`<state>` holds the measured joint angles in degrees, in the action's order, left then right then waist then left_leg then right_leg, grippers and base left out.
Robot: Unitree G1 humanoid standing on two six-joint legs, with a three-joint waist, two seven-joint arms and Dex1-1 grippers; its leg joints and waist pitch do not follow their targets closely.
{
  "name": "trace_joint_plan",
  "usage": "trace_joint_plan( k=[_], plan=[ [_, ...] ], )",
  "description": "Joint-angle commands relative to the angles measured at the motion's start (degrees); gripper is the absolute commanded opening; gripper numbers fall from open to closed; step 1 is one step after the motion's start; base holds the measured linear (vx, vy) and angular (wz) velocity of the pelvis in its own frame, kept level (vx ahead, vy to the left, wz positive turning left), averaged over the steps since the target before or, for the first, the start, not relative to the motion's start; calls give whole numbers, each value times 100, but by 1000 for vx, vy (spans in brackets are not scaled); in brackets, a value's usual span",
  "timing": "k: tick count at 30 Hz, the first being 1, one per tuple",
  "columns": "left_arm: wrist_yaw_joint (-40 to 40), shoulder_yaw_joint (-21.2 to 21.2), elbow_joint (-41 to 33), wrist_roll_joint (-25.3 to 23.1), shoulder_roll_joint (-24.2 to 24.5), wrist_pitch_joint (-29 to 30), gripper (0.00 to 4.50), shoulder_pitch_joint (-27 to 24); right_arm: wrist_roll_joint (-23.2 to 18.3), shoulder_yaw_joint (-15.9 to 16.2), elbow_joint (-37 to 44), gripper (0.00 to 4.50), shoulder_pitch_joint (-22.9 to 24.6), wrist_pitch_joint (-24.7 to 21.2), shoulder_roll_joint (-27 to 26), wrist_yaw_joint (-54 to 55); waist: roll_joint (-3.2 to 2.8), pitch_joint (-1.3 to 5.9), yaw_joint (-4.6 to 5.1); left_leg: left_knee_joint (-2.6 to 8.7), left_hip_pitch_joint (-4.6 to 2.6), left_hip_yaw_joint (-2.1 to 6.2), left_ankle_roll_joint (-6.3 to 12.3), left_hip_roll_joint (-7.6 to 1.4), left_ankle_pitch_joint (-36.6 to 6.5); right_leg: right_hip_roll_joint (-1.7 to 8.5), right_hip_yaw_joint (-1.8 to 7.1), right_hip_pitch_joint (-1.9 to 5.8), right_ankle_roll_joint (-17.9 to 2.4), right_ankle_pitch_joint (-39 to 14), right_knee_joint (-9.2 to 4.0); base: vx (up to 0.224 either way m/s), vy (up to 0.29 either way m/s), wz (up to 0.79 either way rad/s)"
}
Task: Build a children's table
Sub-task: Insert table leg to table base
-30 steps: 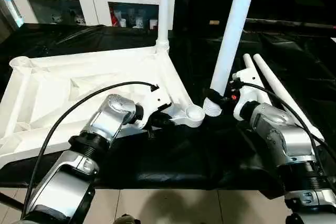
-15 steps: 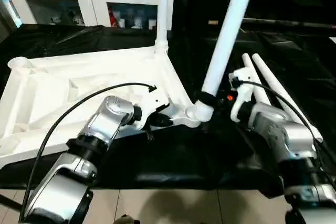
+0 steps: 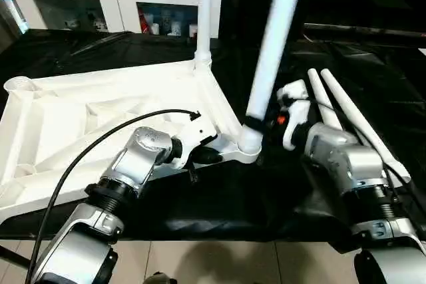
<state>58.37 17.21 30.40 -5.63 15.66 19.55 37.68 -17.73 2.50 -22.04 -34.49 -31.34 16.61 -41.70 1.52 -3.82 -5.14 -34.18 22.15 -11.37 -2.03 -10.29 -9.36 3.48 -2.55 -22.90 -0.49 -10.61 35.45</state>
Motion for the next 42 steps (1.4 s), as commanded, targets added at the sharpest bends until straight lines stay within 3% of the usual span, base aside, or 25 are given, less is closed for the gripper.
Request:
trace_joint_plan(
  k=[1, 7, 18, 26, 27, 28, 31, 33, 35, 36, 37, 38, 39, 41, 42],
  plan=[
    [-60, 0, -55, 81, -10, 88, 0, -92, 38, 186, 77, 188, 59, -253, 105, -178, 40, 424, -16, 397, -152, 151, 28, -313, -1075, 517, 262, 237, -1171, -1207, -440, 0, 0, 0],
    [-45, -11, -107, 108, -4, 112, 0, -109, 144, 196, -76, 188, 48, -121, 136, -176, 23, 429, -25, 387, -149, 151, 50, -307, -1026, 523, 257, 244, -1217, -1119, -439, 0, 0, 0],
    [-111, -292, -201, 431, -107, 63, 0, -191, -10, -159, -685, 188, 66, 339, -147, -34, 18, 431, -3, 388, -150, 152, 33, -307, -1118, 522, 257, 247, -1261, -1154, -445, 0, 0, 0],
    [-171, -442, -246, 605, -173, 95, 0, -276, -189, -387, -817, 188, 492, 640, -303, -120, 10, 431, -9, 388, -153, 143, 88, -311, -1105, 527, 261, 244, -1262, -1126, -454, 0, 0, 0],
    [-182, -474, -245, 638, -193, 121, 0, -275, -198, -410, -828, 188, 536, 671, -320, -119, -26, 438, -15, 391, -158, 147, 91, -310, -1094, 519, 258, 245, -1261, -1098, -453, 0, 0, 0],
    [-202, -530, -239, 697, -228, 174, 0, -267, -207, -455, -858, 188, 601, 729, -349, -120, -8, 445, -6, 387, -143, 144, 113, -303, -1038, 516, 255, 259, -1287, -1008, -438, 0, 0, 0],
    [-205, -473, -200, 610, -194, 82, 0, -254, -236, -531, -885, 188, 766, 878, -390, -87, -33, 448, -3, 389, -144, 146, 150, -303, -1046, 511, 252, 256, -1293, -1030, -448, 0, 0, 0],
    [-205, -457, -172, 581, -183, 62, 0, -243, -232, -560, -908, 188, 827, 970, -400, -53, -89, 450, -8, 389, -150, 151, 132, -304, -1099, 514, 252, 247, -1286, -1067, -460, 0, 0, 0],
    [-203, -450, -157, 569, -175, 50, 0, -237, -225, -571, -906, 188, 860, 1022, -408, -37, -67, 446, 3, 398, -151, 151, 115, -300, -1183, 505, 246, 248, -1260, -1207, -475, 0, 0, 0],
    [-209, -445, -131, 551, -166, 34, 0, -221, -197, -568, -892, 188, 910, 1102, -413, -10, -100, 441, 8, 400, -154, 151, 92, -298, -1250, 503, 249, 239, -1239, -1284, -495, 0, 0, 0],
    [-216, -435, -92, 527, -157, 13, 0, -195, -138, -528, -881, 188, 952, 1193, -402, 0, -129, 442, -1, 399, -159, 156, 75, -298, -1281, 505, 250, 233, -1226, -1321, -497, 0, 0, 0],
    [-223, -424, -34, 489, -149, -15, 0, -154, 11, -419, -843, 188, 1029, 1360, -378, 27, -105, 443, 2, 407, -158, 158, 76, -298, -1316, 506, 248, 239, -1200, -1357, -507, 0, 0, 0],
    [-231, -412, 0, 465, -146, -36, 0, -130, 125, -322, -804, 188, 1077, 1468, -357, 42, -146, 449, 0, 409, -157, 160, 66, -296, -1320, 497, 247, 234, -1175, -1341, -511, 0, 0, 0],
    [-242, -397, 30, 439, -140, -55, 0, -111, 215, -229, -736, 188, 1133, 1549, -341, 45, -142, 453, 3, 415, -152, 167, 67, -294, -1328, 498, 243, 241, -1161, -1349, -506, 0, 0, 0],
    [-250, -389, 56, 425, -141, -69, 0, -95, 260, -185, -706, 188, 1155, 1591, -332, 42, -171, 454, 6, 418, -157, 170, 67, -297, -1373, 501, 246, 235, -1160, -1411, -510, 0, 0, 0]
  ],
)
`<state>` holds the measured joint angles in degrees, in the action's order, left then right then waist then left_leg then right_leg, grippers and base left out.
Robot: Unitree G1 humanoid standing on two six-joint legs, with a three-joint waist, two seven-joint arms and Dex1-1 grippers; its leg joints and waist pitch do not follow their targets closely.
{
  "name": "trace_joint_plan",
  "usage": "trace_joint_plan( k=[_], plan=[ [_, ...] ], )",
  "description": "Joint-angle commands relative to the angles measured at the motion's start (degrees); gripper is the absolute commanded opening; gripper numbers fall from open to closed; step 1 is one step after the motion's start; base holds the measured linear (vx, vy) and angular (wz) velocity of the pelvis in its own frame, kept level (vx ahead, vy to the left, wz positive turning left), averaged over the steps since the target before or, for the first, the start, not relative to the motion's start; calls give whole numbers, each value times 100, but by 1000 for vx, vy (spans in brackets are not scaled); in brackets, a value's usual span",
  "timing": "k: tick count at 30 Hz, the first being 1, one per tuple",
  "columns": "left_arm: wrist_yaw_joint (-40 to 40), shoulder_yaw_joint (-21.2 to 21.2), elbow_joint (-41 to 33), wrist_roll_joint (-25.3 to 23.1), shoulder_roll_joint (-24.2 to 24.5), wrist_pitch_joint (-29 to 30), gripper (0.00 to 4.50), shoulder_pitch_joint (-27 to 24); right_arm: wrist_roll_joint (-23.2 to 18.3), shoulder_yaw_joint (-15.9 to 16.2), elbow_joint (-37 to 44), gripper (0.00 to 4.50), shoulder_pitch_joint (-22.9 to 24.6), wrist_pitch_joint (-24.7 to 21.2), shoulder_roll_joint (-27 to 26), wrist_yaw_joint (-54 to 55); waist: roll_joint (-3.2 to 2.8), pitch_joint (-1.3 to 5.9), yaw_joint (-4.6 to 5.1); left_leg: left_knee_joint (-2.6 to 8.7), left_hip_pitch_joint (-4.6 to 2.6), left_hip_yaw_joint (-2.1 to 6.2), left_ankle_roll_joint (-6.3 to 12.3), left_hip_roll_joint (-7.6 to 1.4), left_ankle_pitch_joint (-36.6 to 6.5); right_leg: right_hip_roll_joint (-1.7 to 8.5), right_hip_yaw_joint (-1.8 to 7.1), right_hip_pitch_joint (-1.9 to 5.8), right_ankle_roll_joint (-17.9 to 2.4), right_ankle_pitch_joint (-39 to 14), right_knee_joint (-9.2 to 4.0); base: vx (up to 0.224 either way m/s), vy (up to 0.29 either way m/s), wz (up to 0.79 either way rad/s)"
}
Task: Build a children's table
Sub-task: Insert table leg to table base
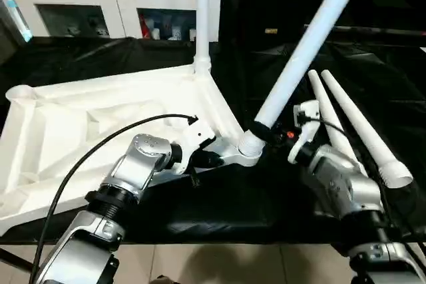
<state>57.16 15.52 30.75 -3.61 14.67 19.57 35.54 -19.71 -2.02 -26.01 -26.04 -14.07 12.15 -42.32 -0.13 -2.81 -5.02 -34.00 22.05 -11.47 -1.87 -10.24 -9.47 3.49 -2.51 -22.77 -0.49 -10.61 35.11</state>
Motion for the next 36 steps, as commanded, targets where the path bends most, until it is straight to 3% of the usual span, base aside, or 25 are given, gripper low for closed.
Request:
trace_joint_plan(
  k=[1, 6, 7, 8, 9, 10, 12, 13, 14, 15, 21, 29, 36],
  plan=[
    [-148, -188, 76, 175, -35, -123, 0, 147, 575, 412, -147, 188, 390, -73, 139, 93, 0, 349, -1, 402, -153, 178, 39, -303, -1425, 497, 242, 213, -1135, -1493, -491, 0, 0, 0],
    [-196, -143, 198, 116, -55, -221, 0, 207, 750, 706, 188, 188, 479, -68, 198, 46, 49, 350, -4, 408, -140, 177, 84, -301, -1373, 491, 242, 214, -1048, -1576, -496, 0, 0, 0],
    [-203, -137, 226, 109, -57, -248, 0, 215, 788, 772, 227, 188, 474, -73, 208, 38, 38, 334, 1, 415, -153, 175, 59, -298, -1446, 489, 242, 194, -1010, -1735, -517, 0, 0, 0],
    [-213, -114, 226, 78, -42, -287, 0, 211, 823, 811, 198, 187, 434, -71, 213, 26, 72, 329, 10, 415, -152, 175, 62, -297, -1504, 499, 246, 196, -992, -1845, -530, 0, 0, 0],
    [-213, -114, 226, 78, -42, -287, 0, 211, 823, 811, 198, 187, 434, -71, 213, 26, 50, 326, 7, 420, -159, 188, 43, -304, -1579, 509, 247, 187, -963, -2027, -538, 0, 0, 0],
    [-213, -82, 222, 43, -21, -360, 0, 197, 864, 852, 107, 187, 333, -67, 212, 7, 82, 326, 12, 422, -154, 193, 40, -305, -1597, 514, 248, 186, -928, -2115, -543, 0, 0, 0],
    [-204, -73, 213, 37, -13, -387, 0, 186, 872, 862, 65, 187, 286, -70, 208, 0, 57, 324, 20, 432, -158, 197, 22, -314, -1618, 509, 251, 173, -927, -2100, -544, 0, 0, 0],
    [-190, -42, 198, 9, 7, -432, 0, 169, 893, 878, -2, 187, 218, -55, 209, -15, 99, 325, 19, 429, -154, 195, 32, -311, -1619, 513, 251, 174, -931, -2087, -537, 0, 0, 0],
    [-163, -5, 167, -19, 38, -472, 0, 136, 914, 917, -84, 187, 123, -71, 220, -76, 86, 324, 17, 432, -163, 192, 32, -314, -1619, 511, 255, 166, -930, -2080, -540, 0, 0, 0],
    [-160, -1, 163, -22, 42, -476, 0, 131, 917, 923, -96, 187, 109, -74, 223, -86, 128, 325, 27, 430, -143, 197, 43, -309, -1598, 519, 250, 183, -938, -2077, -525, 0, 0, 0],
    [43, -20, 87, 70, 77, -606, 0, 70, 978, 1141, -165, 187, 127, -317, 426, -568, 167, 324, 24, 436, -164, 189, 30, -322, -1670, 514, 256, 161, -890, -2101, -544, 0, 0, 0],
    [1411, 336, -600, 428, 482, -778, 0, -177, 788, 1371, -53, 187, 370, -201, 741, -1514, 121, 349, 3, 457, -164, 184, 67, -345, -1574, 494, 258, 177, -1069, -1492, -490, 0, 0, 0],
    [2077, 427, -984, 588, 780, -606, 0, -224, 715, 1576, 227, 187, 575, -289, 1001, -2259, 104, 324, -11, 484, -185, 193, -49, -349, -1929, 510, 259, 167, -1094, -1837, -527, 0, 0, 0]
  ],
)
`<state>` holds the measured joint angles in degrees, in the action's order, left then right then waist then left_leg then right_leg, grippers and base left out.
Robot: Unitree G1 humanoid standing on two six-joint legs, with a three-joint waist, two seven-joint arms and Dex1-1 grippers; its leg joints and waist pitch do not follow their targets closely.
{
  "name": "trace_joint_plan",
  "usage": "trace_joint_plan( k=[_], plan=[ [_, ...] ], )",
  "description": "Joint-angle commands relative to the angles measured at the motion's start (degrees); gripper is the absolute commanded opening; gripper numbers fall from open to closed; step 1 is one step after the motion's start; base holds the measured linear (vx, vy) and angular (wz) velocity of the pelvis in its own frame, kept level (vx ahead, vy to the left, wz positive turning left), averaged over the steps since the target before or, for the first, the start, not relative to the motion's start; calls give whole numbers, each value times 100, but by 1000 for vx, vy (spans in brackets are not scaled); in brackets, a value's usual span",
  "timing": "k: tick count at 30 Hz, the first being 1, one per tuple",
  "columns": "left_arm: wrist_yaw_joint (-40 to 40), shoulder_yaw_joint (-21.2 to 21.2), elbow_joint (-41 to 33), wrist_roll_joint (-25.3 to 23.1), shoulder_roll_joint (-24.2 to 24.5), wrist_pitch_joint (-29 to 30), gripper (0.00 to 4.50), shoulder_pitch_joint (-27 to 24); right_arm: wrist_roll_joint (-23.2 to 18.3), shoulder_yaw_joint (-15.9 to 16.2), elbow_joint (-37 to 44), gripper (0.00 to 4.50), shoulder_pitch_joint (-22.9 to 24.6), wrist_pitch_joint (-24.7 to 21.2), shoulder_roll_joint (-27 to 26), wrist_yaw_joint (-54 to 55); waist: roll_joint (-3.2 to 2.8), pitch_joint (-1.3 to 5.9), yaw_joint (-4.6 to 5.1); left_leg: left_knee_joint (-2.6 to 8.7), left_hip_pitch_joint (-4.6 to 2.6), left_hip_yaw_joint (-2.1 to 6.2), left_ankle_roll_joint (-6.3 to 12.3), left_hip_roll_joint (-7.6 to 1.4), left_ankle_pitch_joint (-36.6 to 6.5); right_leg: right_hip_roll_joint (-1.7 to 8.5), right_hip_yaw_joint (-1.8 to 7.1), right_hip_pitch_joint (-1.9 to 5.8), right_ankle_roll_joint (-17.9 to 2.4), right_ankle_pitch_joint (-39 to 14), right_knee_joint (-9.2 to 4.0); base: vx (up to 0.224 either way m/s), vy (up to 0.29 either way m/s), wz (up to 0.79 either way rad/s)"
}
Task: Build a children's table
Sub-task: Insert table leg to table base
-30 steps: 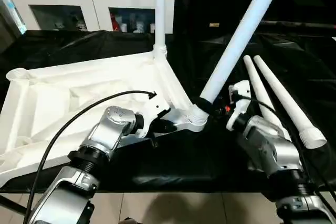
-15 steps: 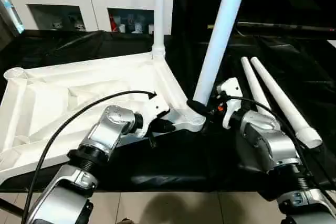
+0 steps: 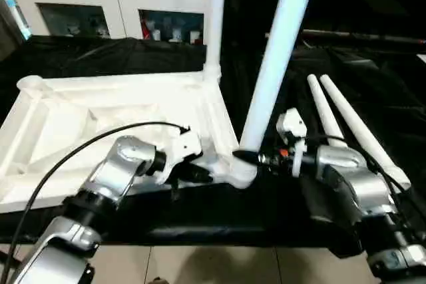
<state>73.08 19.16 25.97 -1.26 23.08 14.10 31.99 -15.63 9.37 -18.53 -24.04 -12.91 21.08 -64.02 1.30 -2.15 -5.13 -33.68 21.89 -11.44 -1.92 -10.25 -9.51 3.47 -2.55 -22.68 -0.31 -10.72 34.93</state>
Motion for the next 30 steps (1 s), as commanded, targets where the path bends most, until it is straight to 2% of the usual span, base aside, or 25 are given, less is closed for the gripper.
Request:
trace_joint_plan(
  k=[1, 3, 8, 10, 11, 12, 13, 14, 15, 16, 17, 18, 19, 20, 21, 22, 23, 24, 25, 26, 27, 28, 29, 30],
  plan=[
    [513, 69, -543, 349, -39, -52, 0, 115, 311, 452, -517, 187, 381, -400, 115, -119, -43, 254, -1, 453, -177, 194, -61, -352, -1971, 515, 266, 147, -1099, -1908, -515, 0, 0, 0],
    [546, 82, -594, 354, -1, -62, 0, 93, 322, 478, -542, 187, 383, -372, 123, -166, -37, 254, 1, 466, -182, 213, -127, -362, -2071, 524, 266, 142, -1064, -2062, -519, 0, 0, 0],
    [328, 53, -570, 309, 7, -31, 0, 61, 413, 515, -694, 187, 397, -258, 71, -112, -18, 261, 1, 466, -182, 209, -142, -358, -2042, 525, 273, 138, -1071, -1957, -512, 0, 0, 0],
    [-239, -54, -206, 103, -146, -79, 0, 183, 624, 395, -1082, 187, 269, -92, -73, 474, -2, 254, 5, 470, -181, 206, -139, -355, -2051, 517, 268, 131, -1061, -1976, -523, 0, 0, 0],
    [-492, -105, -32, 19, -218, -93, 0, 245, 734, 325, -1302, 187, 189, -7, -149, 799, -11, 248, 24, 460, -185, 198, -172, -344, -2078, 517, 266, 103, -1071, -2042, -521, 0, 0, 0],
    [-680, -146, 103, -35, -273, -103, 0, 295, 825, 263, -1493, 187, 116, 65, -212, 1083, -9, 192, 58, 467, -229, 229, -273, -329, -2473, 524, 241, 67, -995, -2654, -587, 0, 0, 0],
    [-937, -212, 265, -58, -367, -12, 0, 373, 901, 125, -1744, 187, 12, 107, -315, 1562, -8, 119, 107, 437, -316, 262, -370, -296, -2996, 539, 193, -18, -757, -3635, -702, -62, 5, -4],
    [-1077, -250, 345, -58, -421, 58, 0, 416, 933, 39, -1877, 187, -44, 119, -375, 1844, -8, 119, 107, 437, -316, 262, -370, -296, -2996, 539, 193, -18, -757, -3635, -702, -70, 12, -9],
    [-1370, -345, 512, -54, -544, 192, 0, 510, 925, -107, -2090, 187, -150, 102, -483, 2253, -8, 112, 161, 395, -428, 356, -443, -276, -3421, 579, 73, -25, -344, -4502, -849, -70, 12, -9],
    [-1370, -345, 512, -54, -544, 192, 0, 510, 925, -107, -2090, 187, -150, 102, -483, 2253, -39, 128, 252, 462, -380, 432, -486, -288, -3675, 554, -68, 89, -260, -4361, -861, 0, 0, 0],
    [-2029, -537, 886, -72, -808, 448, 0, 732, 910, -334, -2499, 187, -388, 111, -729, 3063, -85, 119, 261, 504, -398, 468, -518, -320, -3910, 534, -130, 114, -255, -4193, -872, -41, 64, -16],
    [-2029, -537, 886, -72, -808, 448, 0, 732, 910, -334, -2499, 187, -388, 111, -729, 3063, -162, 112, 352, 612, -375, 538, -596, -357, -4418, 499, -281, 200, -299, -3709, -817, -41, 64, -16],
    [-2437, -639, 1116, -92, -958, 609, 0, 873, 908, -429, -2750, 187, -552, 150, -879, 3538, -235, 106, 352, 815, -266, 578, -689, -446, -4920, 437, -297, 348, -410, -3043, -594, -53, 59, -12],
    [-2649, -688, 1239, -105, -1031, 697, 0, 950, 912, -469, -2891, 187, -651, 177, -960, 3795, -235, 106, 352, 815, -266, 578, -689, -446, -4920, 437, -297, 348, -410, -3043, -594, -107, 33, -4],
    [-2797, -709, 1343, -133, -1088, 734, 0, 1011, 914, -497, -3041, 187, -751, 225, -1032, 3998, -245, 85, 272, 1255, 26, 418, -746, -534, -5362, 288, -273, 606, -617, -1885, 148, -107, 33, -4],
    [-3152, -749, 1615, -205, -1223, 820, 0, 1167, 934, -582, -3513, 187, -1074, 370, -1259, 4640, -169, 104, 70, 1352, -13, 106, -692, -447, -5055, 223, -121, 507, -587, -1898, 353, -86, -19, 13],
    [-3156, -749, 1617, -205, -1224, 821, 0, 1169, 934, -582, -3518, 187, -1078, 371, -1262, 4647, 61, 113, 184, 1002, -273, 81, -660, -312, -4483, 360, 56, 185, -512, -2943, -79, -1, -96, 13],
    [-3398, -766, 1768, -255, -1325, 870, 0, 1270, 914, -652, -3790, 187, -1277, 449, -1410, 4995, 223, 60, 221, -587, -952, 175, -346, 101, -2434, 1022, 27, -603, -223, -6032, -1337, -1, -96, 13],
    [-3562, -788, 1855, -282, -1413, 939, 0, 1340, 872, -727, -4000, 187, -1436, 500, -1534, 5239, 180, 119, 162, -364, -39, 475, -77, 29, -958, 1259, 350, 376, -192, -5663, -905, 69, -60, -37],
    [-3660, -806, 1904, -292, -1468, 991, 0, 1383, 840, -775, -4116, 187, -1525, 524, -1605, 5372, 31, 117, 52, -78, 39, 548, -168, -108, -841, 1224, 242, 519, -229, -5057, -816, 63, 21, -38],
    [-3734, -819, 1955, -291, -1521, 1022, 0, 1434, 874, -790, -4234, 187, -1626, 542, -1671, 5564, 9, 189, 81, 343, -105, 505, -294, -245, -1004, 627, 60, 275, -437, -3017, -537, 63, 21, -38],
    [-3849, -821, 2011, -309, -1561, 1025, 0, 1487, 880, -824, -4356, 187, -1732, 588, -1749, 5715, -97, 255, 125, 366, -361, 449, -418, -314, -1288, 522, 41, 167, -934, -1372, -391, 0, 0, 0],
    [-3917, -798, 2045, -339, -1583, 1013, 0, 1527, 889, -855, -4465, 187, -1833, 602, -1816, 5878, -80, 225, 171, 415, -319, 433, -415, -305, -1472, 502, 39, 209, -1141, -962, -357, 0, 0, 0],
    [-3989, -763, 2069, -386, -1586, 988, 0, 1561, 886, -890, -4565, 187, -1941, 628, -1891, 6035, -26, 190, 211, 477, -293, 393, -360, -298, -2043, 508, 13, 255, -1220, -1379, -422, 0, 0, 0]
  ],
)
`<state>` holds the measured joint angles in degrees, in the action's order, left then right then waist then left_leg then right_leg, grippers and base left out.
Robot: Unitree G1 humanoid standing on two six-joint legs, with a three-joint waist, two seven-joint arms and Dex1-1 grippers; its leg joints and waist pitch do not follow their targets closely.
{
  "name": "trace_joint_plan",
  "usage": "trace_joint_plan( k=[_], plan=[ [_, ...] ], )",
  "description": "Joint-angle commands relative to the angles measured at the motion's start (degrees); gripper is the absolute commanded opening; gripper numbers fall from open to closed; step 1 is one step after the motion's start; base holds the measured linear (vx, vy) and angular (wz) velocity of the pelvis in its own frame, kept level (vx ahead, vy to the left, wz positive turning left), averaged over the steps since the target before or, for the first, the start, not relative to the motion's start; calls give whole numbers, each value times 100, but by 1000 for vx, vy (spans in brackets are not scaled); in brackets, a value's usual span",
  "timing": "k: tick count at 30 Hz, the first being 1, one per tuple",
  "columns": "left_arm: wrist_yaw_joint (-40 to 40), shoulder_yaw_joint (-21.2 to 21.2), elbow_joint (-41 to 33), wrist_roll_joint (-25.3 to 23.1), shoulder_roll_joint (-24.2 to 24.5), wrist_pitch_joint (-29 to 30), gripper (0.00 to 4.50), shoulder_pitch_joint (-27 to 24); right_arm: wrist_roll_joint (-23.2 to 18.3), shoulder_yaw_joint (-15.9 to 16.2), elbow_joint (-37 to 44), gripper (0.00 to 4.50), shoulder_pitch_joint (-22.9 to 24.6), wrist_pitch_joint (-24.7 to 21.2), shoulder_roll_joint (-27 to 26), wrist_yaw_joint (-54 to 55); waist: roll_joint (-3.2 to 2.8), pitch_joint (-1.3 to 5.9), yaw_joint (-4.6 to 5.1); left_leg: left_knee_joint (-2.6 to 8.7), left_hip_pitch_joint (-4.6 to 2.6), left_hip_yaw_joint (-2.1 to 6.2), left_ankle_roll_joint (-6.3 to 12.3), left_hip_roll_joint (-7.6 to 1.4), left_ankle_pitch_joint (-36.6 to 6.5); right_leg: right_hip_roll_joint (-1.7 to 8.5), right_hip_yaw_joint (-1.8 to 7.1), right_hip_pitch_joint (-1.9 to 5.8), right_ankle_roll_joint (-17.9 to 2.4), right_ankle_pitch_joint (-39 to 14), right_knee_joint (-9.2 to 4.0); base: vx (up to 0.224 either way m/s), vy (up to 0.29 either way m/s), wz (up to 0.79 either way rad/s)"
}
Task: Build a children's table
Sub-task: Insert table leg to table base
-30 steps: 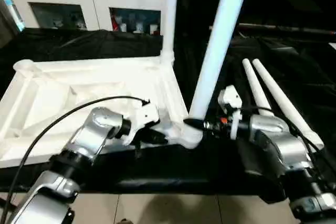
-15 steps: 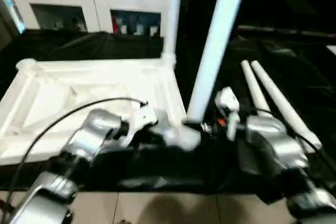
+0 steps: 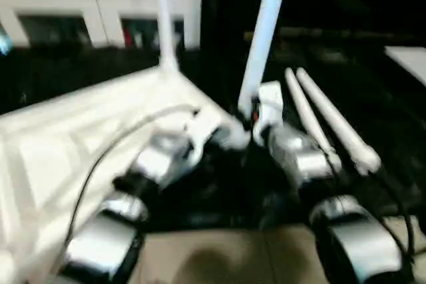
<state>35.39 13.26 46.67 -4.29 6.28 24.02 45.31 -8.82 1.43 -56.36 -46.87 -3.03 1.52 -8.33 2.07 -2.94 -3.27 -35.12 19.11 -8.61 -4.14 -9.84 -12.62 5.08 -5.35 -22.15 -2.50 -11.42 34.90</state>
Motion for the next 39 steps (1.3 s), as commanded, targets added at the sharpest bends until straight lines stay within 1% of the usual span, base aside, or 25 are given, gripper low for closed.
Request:
trace_joint_plan(
  k=[1, 2, 3, 4, 5, 7, 9, 11, 13, 14, 16, 18, 20, 22, 23, 24, 25, 26, 27, 28, 30, 32, 33, 35, 39],
  plan=[
    [-234, -162, 11, -91, 99, -17, 0, 237, 190, -109, -811, 186, 307, -348, 38, 495, -53, 214, 53, 602, -59, 87, -106, -279, -2357, 365, 258, 131, -762, -2484, -565, 0, 0, 0],
    [-251, -151, 44, -87, 107, -40, 0, 249, 153, -130, -860, 186, 250, -319, -8, 511, -70, 218, 48, 580, -98, 89, -97, -260, -2504, 407, 254, 98, -626, -2938, -631, 0, 0, 0],
    [-263, -148, 72, -86, 121, -72, 0, 256, 135, -137, -884, 186, 209, -298, -39, 504, -76, 231, 47, 567, -106, 111, -62, -260, -2543, 457, 251, 76, -418, -3391, -711, 0, 0, 0],
    [-285, -152, 114, -90, 123, -102, 0, 272, 126, -147, -945, 186, 160, -259, -64, 518, -70, 233, 54, 597, -53, 128, -41, -268, -2440, 460, 237, 108, -297, -3452, -733, 0, 0, 0],
    [-285, -150, 140, -99, 132, -126, 0, 278, 113, -164, -990, 186, 123, -229, -83, 525, -61, 243, 44, 607, -51, 126, -30, -271, -2364, 465, 230, 119, -258, -3436, -748, 0, 0, 0],
    [-291, -163, 203, -101, 148, -154, 0, 291, 133, -216, -1159, 186, 5, -140, -129, 599, -54, 263, 19, 639, -16, 102, 17, -289, -1939, 472, 257, 132, -342, -3012, -733, 0, 0, 0],
    [-293, -163, 237, -90, 160, -173, 0, 298, 148, -250, -1244, 186, -55, -94, -149, 611, -72, 235, 16, 648, -26, 96, -14, -300, -1992, 471, 254, 104, -417, -3019, -734, 0, 0, 0],
    [-270, -152, 251, -84, 194, -246, 0, 289, 113, -287, -1283, 186, -121, 12, -175, 386, -71, 243, 30, 667, 16, 120, -42, -312, -2018, 471, 249, 143, -423, -2973, -703, 0, 0, 0],
    [-229, -141, 258, -81, 222, -335, 0, 279, 74, -313, -1278, 186, -159, 116, -189, 154, -65, 249, 32, 673, 19, 113, -34, -324, -2011, 475, 269, 139, -487, -2780, -690, 0, 0, 0],
    [-229, -141, 258, -81, 222, -335, 0, 279, 74, -313, -1278, 221, -159, 116, -189, 154, -66, 253, 30, 673, 21, 109, -27, -326, -1966, 475, 278, 143, -526, -2686, -677, 0, 0, 0],
    [-142, -114, 228, -82, 256, -504, 0, 256, 74, -291, -1249, 221, -202, 238, -176, -42, -72, 270, 16, 675, 42, 89, -7, -340, -1730, 478, 305, 165, -713, -2213, -618, 0, 0, 0],
    [-68, -120, 199, -60, 271, -518, 0, 246, 90, -288, -1232, 262, -273, 310, -137, -171, -65, 282, 12, 671, 59, 69, 26, -345, -1520, 465, 317, 184, -854, -1853, -566, 0, 0, 0],
    [96, -112, 153, -27, 318, -635, 0, 226, 70, -290, -1175, 267, -363, 380, -77, -440, -71, 300, 5, 652, 67, 54, 80, -343, -1414, 473, 325, 198, -964, -1725, -542, 0, 0, 0],
    [192, -89, 118, -22, 362, -689, 0, 205, 56, -313, -1122, 292, -415, 435, -27, -665, -72, 371, -19, 604, 105, 36, 168, -344, -864, 486, 335, 250, -1127, -1023, -444, 27, -7, 1],
    [223, -87, 109, -15, 376, -679, 0, 196, 51, -339, -1095, 303, -430, 460, -5, -760, -59, 414, -20, 541, 111, 10, 337, -336, -298, 444, 325, 245, -1309, -220, -337, 72, -21, 3],
    [293, -80, 85, -5, 405, -742, 0, 170, 57, -330, -1019, 309, -439, 470, 59, -924, -83, 398, -23, 508, 117, -28, 537, -316, -19, 426, 329, 228, -1531, 340, -286, 72, -21, 3],
    [342, -75, 71, 2, 427, -795, 0, 152, 65, -323, -971, 313, -447, 480, 106, -1040, -64, 401, -14, 500, 162, -34, 616, -302, 63, 419, 327, 270, -1593, 511, -261, 56, -23, 0],
    [378, -71, 46, 6, 456, -785, 0, 131, 58, -309, -890, 322, -446, 470, 160, -1189, -59, 412, -23, 487, 174, -40, 681, -294, 119, 423, 319, 285, -1611, 613, -252, 0, 0, 0],
    [402, -68, 33, 9, 475, -777, 0, 118, 54, -304, -846, 335, -446, 468, 193, -1290, -46, 458, -41, 432, 167, -51, 900, -282, 425, 437, 322, 297, -1715, 1039, -189, 0, 0, 0],
    [454, -44, 3, 1, 505, -833, 0, 91, 41, -293, -752, 346, -424, 438, 253, -1425, -47, 450, -45, 409, 166, -63, 1055, -277, 569, 426, 321, 264, -1788, 1265, -169, 52, -11, 0],
    [590, 9, -86, -4, 595, -896, 0, 22, 23, -189, -399, 356, -293, 350, 427, -1931, -53, 428, -55, 413, 163, -65, 1169, -303, 421, 426, 301, 258, -1799, 1012, -197, 0, 0, 0],
    [756, 48, -205, 9, 679, -979, 0, -59, 74, -19, 45, 373, -64, 255, 632, -2378, -41, 412, -77, 423, 159, -69, 1166, -330, 269, 420, 297, 258, -1719, 687, -223, 0, 0, 0],
    [877, 28, -293, 63, 719, -1147, 0, -120, 70, 50, 473, 387, 169, 119, 781, -2554, -22, 389, -71, 441, 174, -71, 1100, -344, 119, 418, 296, 261, -1636, 395, -259, 0, 0, 0],
    [943, -124, -415, 235, 711, -1244, 0, -178, -44, 2, 1098, 387, 504, -141, 928, -2565, -8, 389, -77, 450, 158, -77, 971, -345, 42, 410, 311, 258, -1546, 193, -272, 0, 0, 0],
    [759, -305, -585, 365, 650, -1245, 0, -252, -250, -301, 1974, 387, 987, -497, 980, -2191, 7, 377, -76, 469, 162, -89, 692, -338, -168, 408, 328, 251, -1355, -241, -320, 0, 0, 0]
  ],
)
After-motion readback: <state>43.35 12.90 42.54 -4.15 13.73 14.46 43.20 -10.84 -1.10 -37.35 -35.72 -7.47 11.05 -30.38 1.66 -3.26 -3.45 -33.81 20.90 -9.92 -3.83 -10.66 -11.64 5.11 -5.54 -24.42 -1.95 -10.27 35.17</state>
